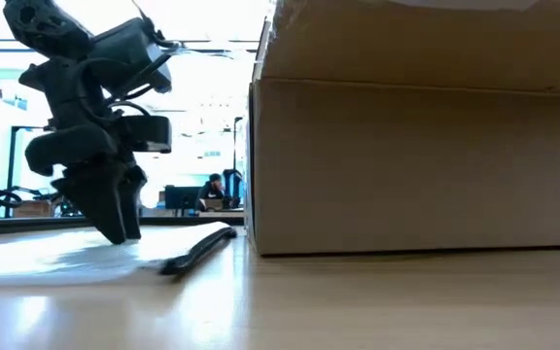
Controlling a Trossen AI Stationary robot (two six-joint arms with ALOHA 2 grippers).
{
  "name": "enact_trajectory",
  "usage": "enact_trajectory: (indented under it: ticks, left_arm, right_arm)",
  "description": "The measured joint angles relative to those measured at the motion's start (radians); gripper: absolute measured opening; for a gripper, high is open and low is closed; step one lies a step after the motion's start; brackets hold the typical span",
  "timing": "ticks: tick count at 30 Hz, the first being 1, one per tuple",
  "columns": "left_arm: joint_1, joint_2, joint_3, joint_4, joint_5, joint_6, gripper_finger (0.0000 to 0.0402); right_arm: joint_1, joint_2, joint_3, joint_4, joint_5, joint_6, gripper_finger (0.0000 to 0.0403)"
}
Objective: Unpack boxes
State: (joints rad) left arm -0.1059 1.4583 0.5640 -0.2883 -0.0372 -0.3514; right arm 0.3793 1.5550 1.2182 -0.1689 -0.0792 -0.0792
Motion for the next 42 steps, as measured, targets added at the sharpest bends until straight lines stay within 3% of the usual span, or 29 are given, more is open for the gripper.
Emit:
enact_trajectory:
  ticks: [8, 14, 17, 20, 28, 42]
  left_arm:
    - [-0.078, -0.006, -0.002, -0.011, 0.064, -0.041, 0.0276]
    - [-0.138, -0.018, -0.002, -0.011, 0.074, -0.099, 0.0276]
    - [-0.158, -0.021, -0.002, -0.007, 0.074, -0.119, 0.0276]
    - [-0.169, -0.021, -0.002, -0.002, 0.074, -0.14, 0.0276]
    - [-0.18, -0.029, -0.004, 0.008, 0.081, -0.172, 0.0276]
    - [-0.202, -0.04, -0.005, 0.016, 0.117, -0.181, 0.0276]
  right_arm:
    - [0.014, 0.195, 0.158, -0.021, -0.081, 0.014, 0.0151]
    - [0.0, 0.258, 0.188, -0.097, -0.077, 0.058, 0.0156]
    - [-0.021, 0.288, 0.178, -0.155, 0.0, 0.06, 0.0153]
    - [-0.059, 0.284, 0.178, -0.194, 0.09, 0.06, 0.0149]
    - [-0.196, 0.298, 0.165, -0.214, 0.187, 0.04, 0.0154]
    - [-0.347, 0.272, 0.162, -0.251, 0.175, -0.021, 0.016]
